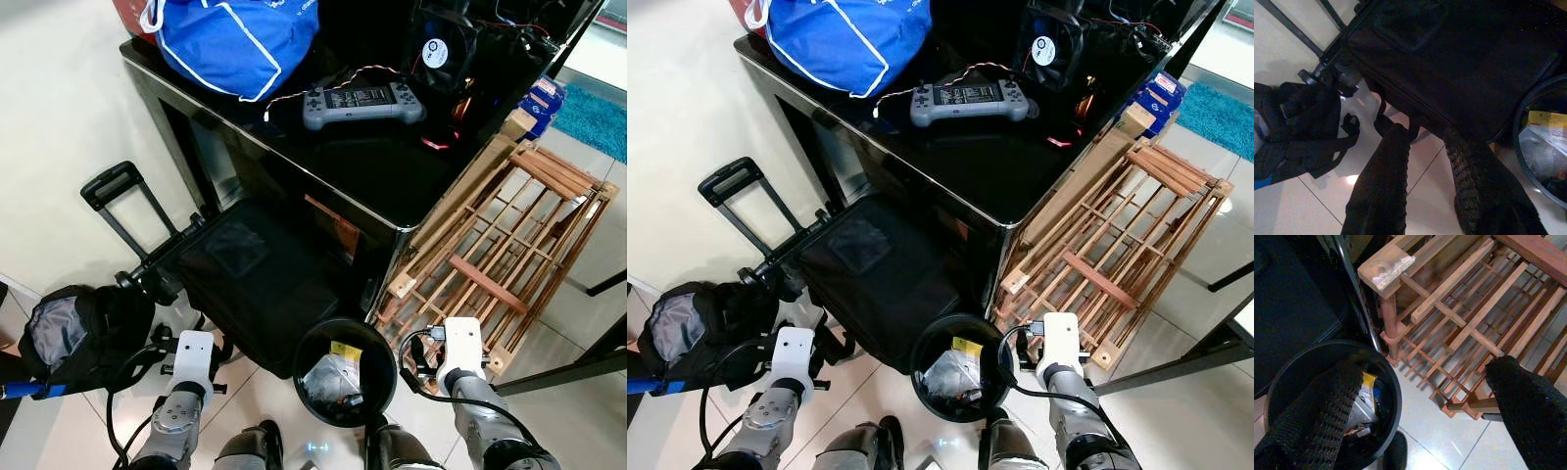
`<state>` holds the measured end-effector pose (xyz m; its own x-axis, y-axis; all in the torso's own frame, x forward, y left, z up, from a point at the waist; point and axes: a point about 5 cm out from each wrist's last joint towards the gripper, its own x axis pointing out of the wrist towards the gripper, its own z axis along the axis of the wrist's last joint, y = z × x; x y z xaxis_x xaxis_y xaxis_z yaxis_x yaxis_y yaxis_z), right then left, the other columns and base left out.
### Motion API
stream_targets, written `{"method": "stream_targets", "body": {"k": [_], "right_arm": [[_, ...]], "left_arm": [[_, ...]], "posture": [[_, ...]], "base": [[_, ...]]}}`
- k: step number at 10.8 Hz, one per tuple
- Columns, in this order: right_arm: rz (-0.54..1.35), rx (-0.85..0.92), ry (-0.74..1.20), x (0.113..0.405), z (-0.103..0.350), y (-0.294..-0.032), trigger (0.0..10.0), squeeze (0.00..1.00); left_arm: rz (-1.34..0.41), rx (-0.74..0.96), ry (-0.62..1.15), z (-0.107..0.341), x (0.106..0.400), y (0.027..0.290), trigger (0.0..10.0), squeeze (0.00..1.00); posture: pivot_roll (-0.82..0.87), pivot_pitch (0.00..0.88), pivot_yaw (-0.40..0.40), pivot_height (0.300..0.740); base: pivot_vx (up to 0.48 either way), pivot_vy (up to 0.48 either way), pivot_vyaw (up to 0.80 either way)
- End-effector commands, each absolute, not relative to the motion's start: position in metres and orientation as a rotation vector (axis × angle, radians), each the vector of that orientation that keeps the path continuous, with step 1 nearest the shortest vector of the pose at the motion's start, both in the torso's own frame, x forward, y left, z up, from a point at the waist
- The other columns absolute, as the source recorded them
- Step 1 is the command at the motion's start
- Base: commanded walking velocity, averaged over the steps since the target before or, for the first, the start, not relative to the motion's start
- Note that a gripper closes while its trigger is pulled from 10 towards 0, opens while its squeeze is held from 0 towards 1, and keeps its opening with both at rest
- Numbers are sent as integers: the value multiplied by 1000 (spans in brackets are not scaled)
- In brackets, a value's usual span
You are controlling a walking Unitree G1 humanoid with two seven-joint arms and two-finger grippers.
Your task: Picking trash to rubbish bin
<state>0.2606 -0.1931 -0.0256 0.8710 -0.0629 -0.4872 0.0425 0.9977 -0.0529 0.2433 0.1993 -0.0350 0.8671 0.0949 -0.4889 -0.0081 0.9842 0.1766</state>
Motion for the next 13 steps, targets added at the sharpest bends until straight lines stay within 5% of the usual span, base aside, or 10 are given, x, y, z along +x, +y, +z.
{"method": "stream_targets", "body": {"k": [1,13], "right_arm": [[-67,-47,561,250,-35,-197,10000,0],[-49,-47,560,251,-34,-193,10000,0]], "left_arm": [[63,170,569,-43,234,200,10000,0],[62,157,557,-40,238,199,10000,0]], "posture": [[-5,232,51,740],[-5,238,47,740]], "base": [[0,0,0],[-46,0,0]]}}
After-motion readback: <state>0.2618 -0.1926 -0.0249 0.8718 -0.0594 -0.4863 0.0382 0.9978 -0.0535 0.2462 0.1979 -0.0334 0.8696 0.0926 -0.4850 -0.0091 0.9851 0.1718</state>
